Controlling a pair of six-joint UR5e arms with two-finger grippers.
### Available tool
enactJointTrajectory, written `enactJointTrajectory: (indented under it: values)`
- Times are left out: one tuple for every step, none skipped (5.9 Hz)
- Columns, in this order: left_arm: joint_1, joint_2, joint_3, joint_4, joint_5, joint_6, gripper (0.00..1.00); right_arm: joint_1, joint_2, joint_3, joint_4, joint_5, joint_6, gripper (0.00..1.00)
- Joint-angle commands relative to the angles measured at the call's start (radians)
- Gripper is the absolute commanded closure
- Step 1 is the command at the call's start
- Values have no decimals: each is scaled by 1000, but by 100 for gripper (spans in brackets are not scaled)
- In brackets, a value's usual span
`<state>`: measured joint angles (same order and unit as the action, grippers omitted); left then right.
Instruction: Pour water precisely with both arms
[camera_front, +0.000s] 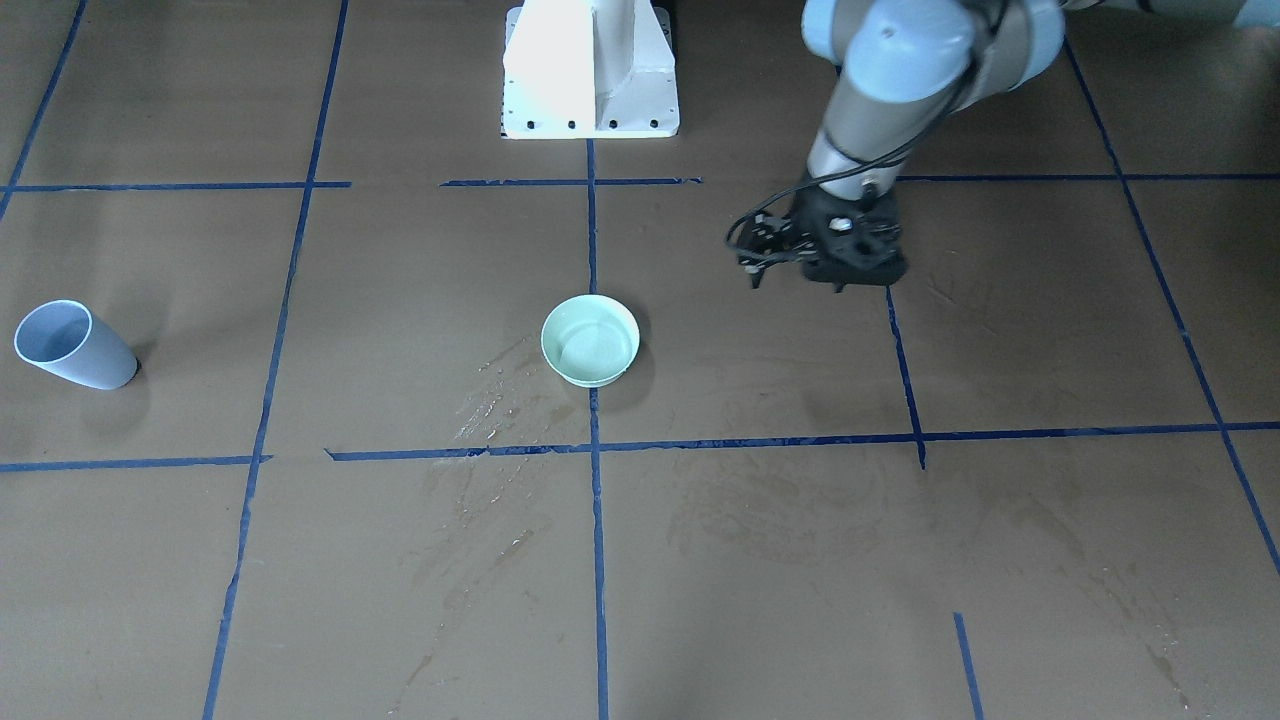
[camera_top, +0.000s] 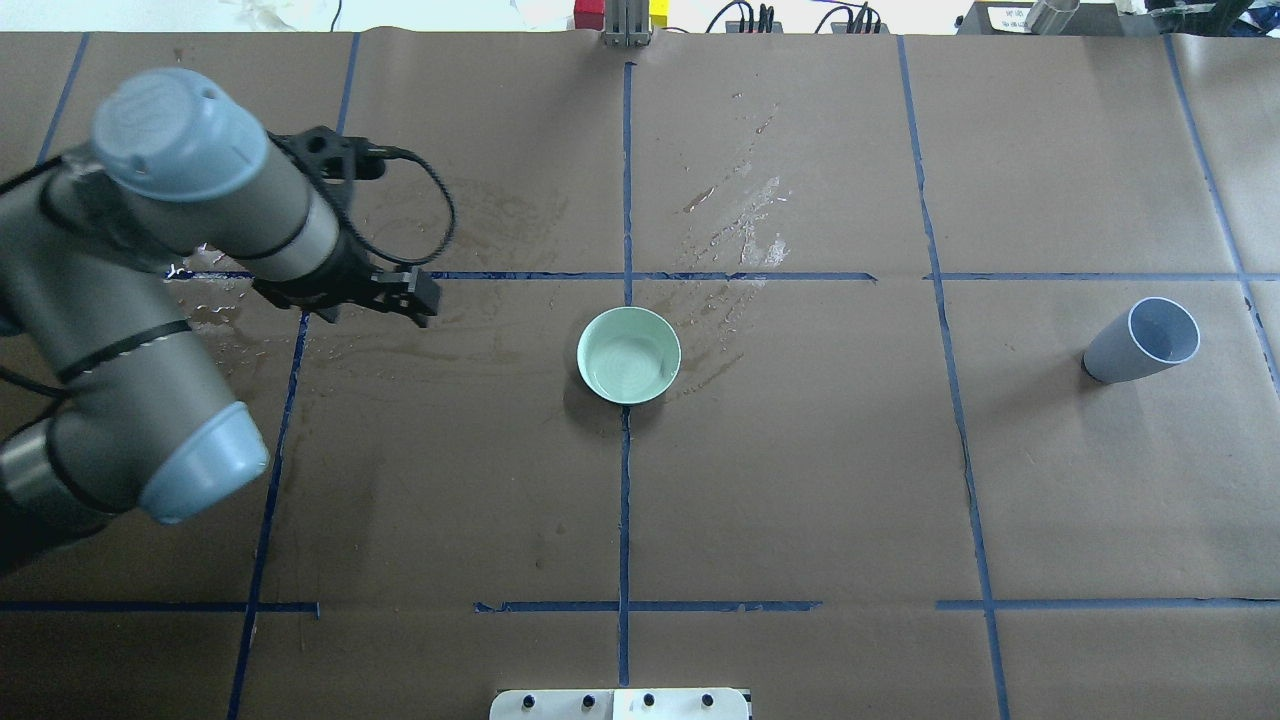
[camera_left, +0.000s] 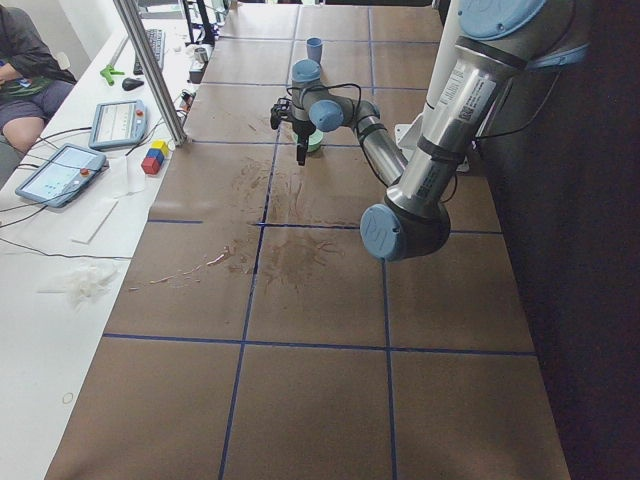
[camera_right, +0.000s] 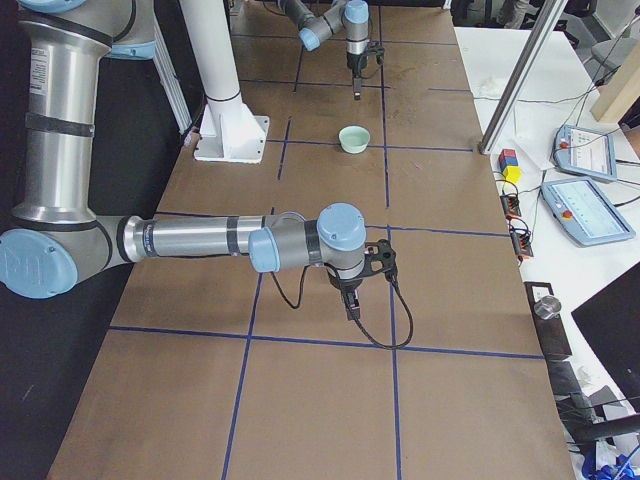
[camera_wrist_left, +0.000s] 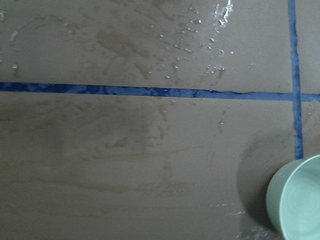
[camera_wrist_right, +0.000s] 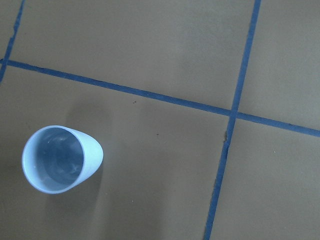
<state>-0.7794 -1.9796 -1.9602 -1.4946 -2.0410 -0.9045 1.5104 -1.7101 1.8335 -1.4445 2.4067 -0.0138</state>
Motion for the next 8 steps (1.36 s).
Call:
enactJointTrajectory:
  values:
    - [-140, 161, -83, 33, -78, 248, 0, -95, 29, 83, -2, -12, 187, 0]
    - [-146, 163, -83, 33, -83, 234, 0, -158, 29, 137, 1, -17, 298, 0]
    - [-140, 154, -82, 24, -84, 173, 0, -198, 23, 198, 1, -40, 392, 0]
    - [-133, 147, -82, 20, -84, 112, 0, -285, 11, 267, 31, -125, 538, 0]
    - [-130, 130, -79, 20, -84, 98, 0, -368, -72, 271, 223, -196, 668, 0]
    - [-124, 125, -80, 20, -82, 82, 0, -450, -180, 270, 459, -295, 824, 0]
    - [-123, 119, -79, 20, -82, 67, 0, -526, -244, 268, 574, -404, 877, 0]
    - [-107, 116, -80, 20, -82, 50, 0, -614, -300, 251, 675, -535, 932, 0]
